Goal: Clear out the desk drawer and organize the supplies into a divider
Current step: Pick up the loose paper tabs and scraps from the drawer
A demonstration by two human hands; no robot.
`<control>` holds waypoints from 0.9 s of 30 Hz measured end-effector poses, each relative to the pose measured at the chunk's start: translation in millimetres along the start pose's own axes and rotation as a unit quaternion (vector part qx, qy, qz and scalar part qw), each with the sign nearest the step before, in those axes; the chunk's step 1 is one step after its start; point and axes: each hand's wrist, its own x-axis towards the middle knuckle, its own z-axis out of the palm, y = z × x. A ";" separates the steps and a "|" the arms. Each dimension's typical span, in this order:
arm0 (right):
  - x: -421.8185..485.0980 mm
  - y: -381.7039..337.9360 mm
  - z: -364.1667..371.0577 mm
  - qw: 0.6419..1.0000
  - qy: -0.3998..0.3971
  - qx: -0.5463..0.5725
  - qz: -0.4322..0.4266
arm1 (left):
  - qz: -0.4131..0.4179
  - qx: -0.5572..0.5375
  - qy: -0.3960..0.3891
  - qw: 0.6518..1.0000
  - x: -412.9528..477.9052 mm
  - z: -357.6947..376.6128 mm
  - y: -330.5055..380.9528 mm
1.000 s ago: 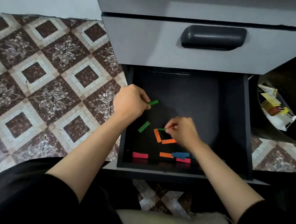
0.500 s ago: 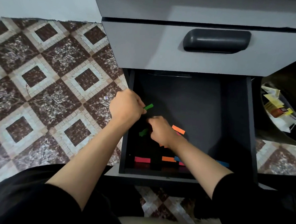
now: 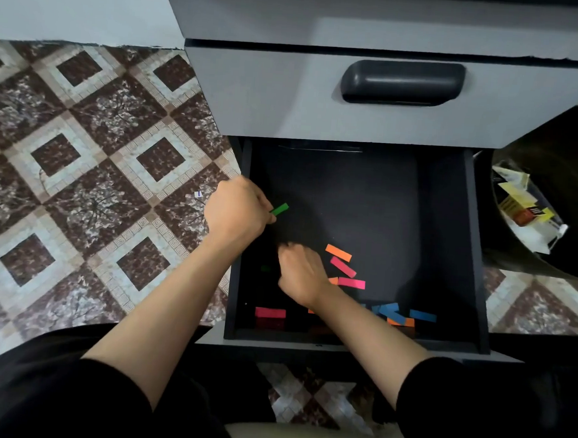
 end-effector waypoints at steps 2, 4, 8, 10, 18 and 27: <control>-3.5 -4.1 1.2 0.999 -0.007 0.019 0.025 | 0.002 -0.002 -0.002 1.000 0.3 -0.5 0.4; -9.2 -4.1 1.6 0.995 0.000 0.076 0.059 | 0.011 -0.017 -0.006 1.000 0.8 -0.2 1.3; -25.7 17.9 -18.0 0.950 0.005 0.258 0.174 | 0.026 -0.114 -0.050 0.992 -3.1 9.9 8.3; -38.2 33.2 -41.0 0.908 -0.040 0.344 0.234 | 0.014 -0.183 -0.105 0.977 -11.5 18.0 13.4; -104.9 79.2 -110.4 0.833 0.003 0.481 0.274 | -0.027 -0.293 -0.222 0.930 -50.1 27.9 47.7; -91.9 69.5 -121.4 0.762 0.128 0.591 0.230 | -0.034 -0.414 -0.263 0.871 -68.7 30.8 59.1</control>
